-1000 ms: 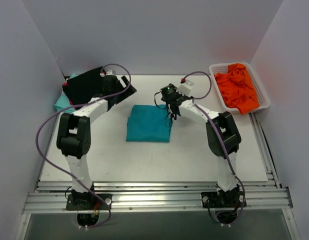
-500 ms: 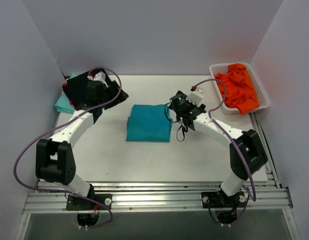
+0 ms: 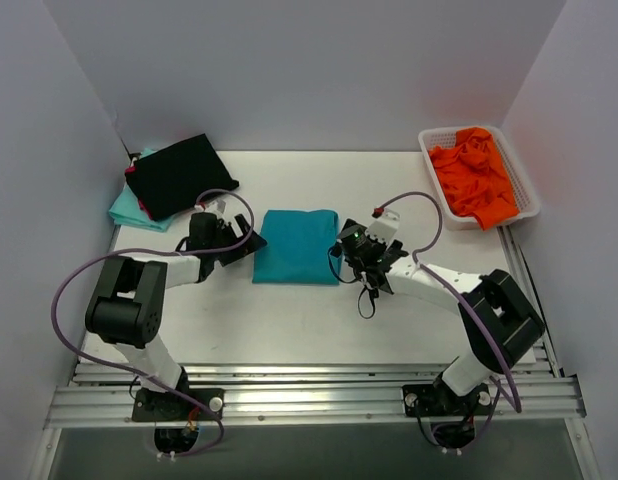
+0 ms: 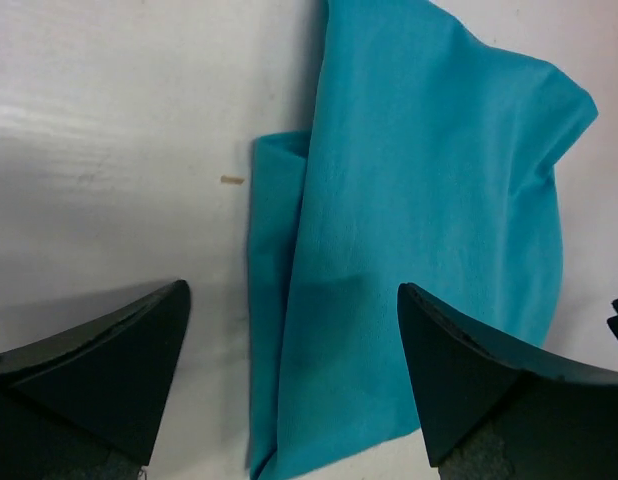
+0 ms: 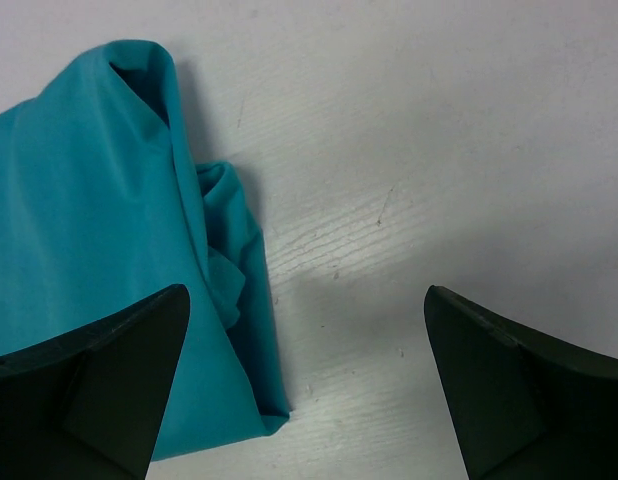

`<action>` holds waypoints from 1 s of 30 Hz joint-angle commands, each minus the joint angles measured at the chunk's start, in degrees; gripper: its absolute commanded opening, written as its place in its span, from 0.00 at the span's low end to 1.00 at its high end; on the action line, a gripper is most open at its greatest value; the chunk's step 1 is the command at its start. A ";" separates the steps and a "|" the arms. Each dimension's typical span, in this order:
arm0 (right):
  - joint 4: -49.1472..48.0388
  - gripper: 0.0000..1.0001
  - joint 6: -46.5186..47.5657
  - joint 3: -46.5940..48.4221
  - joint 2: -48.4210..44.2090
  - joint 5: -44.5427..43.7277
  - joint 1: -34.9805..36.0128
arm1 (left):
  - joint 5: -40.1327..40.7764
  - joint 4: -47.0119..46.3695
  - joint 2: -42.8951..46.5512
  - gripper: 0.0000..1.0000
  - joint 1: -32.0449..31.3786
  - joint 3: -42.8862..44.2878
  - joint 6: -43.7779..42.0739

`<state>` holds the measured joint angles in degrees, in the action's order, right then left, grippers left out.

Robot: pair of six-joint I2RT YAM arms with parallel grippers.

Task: Fold and stack the t-shirts
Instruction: Fold the tshirt

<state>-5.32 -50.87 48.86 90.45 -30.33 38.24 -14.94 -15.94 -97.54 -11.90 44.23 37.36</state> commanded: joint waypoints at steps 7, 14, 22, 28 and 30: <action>-0.30 1.00 0.69 -0.69 -7.40 -3.07 -0.80 | -9.40 -12.80 -12.85 0.94 0.12 2.35 0.87; -1.97 1.00 0.69 -2.28 -7.93 -2.54 -2.64 | -10.11 -10.52 -15.49 0.98 -1.72 3.67 -0.36; -2.85 1.00 0.60 -4.21 -8.54 -1.84 -4.05 | -9.33 -6.21 -19.53 0.66 -8.12 7.36 -1.59; -3.64 1.00 0.51 -5.35 -9.33 -1.23 -5.10 | -6.25 -3.04 -20.94 0.06 -12.71 9.56 -2.74; -3.90 1.00 0.51 -5.53 -9.59 -1.05 -5.37 | -6.86 -3.56 -21.90 0.02 -12.88 10.35 -2.65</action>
<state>-8.05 -50.72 43.77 83.64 -30.61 33.39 -23.99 -29.19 -115.42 -24.53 54.87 36.95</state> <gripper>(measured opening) 0.998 0.060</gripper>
